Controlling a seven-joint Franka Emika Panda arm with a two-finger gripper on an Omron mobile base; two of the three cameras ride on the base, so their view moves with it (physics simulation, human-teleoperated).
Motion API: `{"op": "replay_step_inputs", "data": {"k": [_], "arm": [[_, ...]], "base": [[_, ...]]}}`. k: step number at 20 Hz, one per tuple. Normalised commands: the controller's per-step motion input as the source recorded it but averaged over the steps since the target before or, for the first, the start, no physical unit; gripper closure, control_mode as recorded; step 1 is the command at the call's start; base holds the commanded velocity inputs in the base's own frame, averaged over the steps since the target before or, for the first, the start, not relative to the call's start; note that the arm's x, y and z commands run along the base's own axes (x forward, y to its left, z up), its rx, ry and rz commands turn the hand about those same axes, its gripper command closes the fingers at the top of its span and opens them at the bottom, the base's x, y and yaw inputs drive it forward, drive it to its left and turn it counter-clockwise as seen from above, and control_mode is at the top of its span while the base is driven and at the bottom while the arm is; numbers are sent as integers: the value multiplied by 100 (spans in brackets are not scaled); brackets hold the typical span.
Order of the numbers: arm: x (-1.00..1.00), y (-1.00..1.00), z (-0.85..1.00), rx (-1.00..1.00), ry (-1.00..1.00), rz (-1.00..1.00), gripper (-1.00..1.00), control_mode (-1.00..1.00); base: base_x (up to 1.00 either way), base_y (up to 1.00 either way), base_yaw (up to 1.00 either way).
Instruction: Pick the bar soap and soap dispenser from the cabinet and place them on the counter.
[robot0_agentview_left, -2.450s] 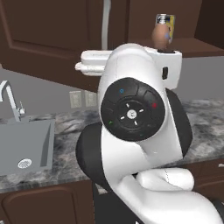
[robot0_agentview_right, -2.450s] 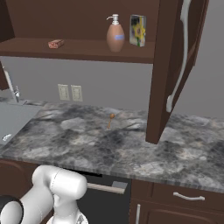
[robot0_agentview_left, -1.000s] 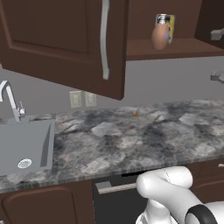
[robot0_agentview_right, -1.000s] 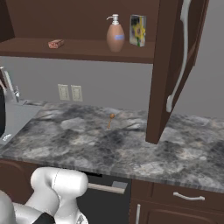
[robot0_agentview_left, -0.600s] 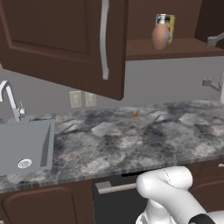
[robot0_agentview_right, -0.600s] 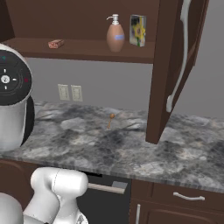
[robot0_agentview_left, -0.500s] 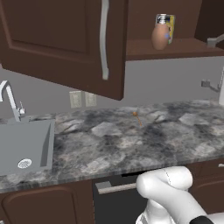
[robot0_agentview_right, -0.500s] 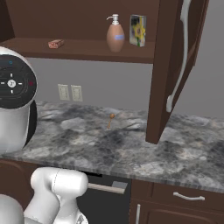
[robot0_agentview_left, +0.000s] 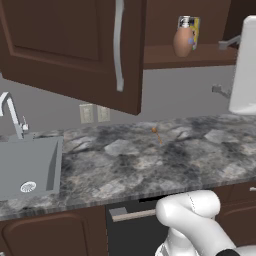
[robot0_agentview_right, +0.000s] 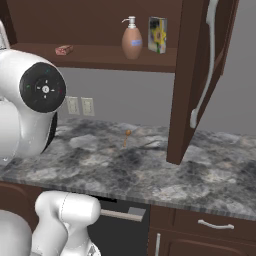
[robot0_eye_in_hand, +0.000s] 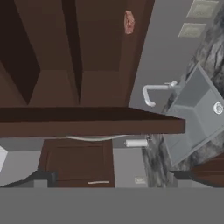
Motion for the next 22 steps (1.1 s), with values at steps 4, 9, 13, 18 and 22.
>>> {"op": "replay_step_inputs", "data": {"k": [4, 9, 13, 18, 22], "arm": [[45, 3, -5, 2, 13, 3, -100, -100], [37, 17, -23, 4, 9, 8, -100, -100], [42, 24, -24, 6, 3, 12, -100, -100], [44, 14, -2, 5, 2, 12, -100, -100], [48, 22, 0, 2, 6, 14, -100, -100]], "base": [[0, 0, 0], [0, 0, 0], [0, 0, 0], [0, 0, 0], [0, 0, 0]]}}
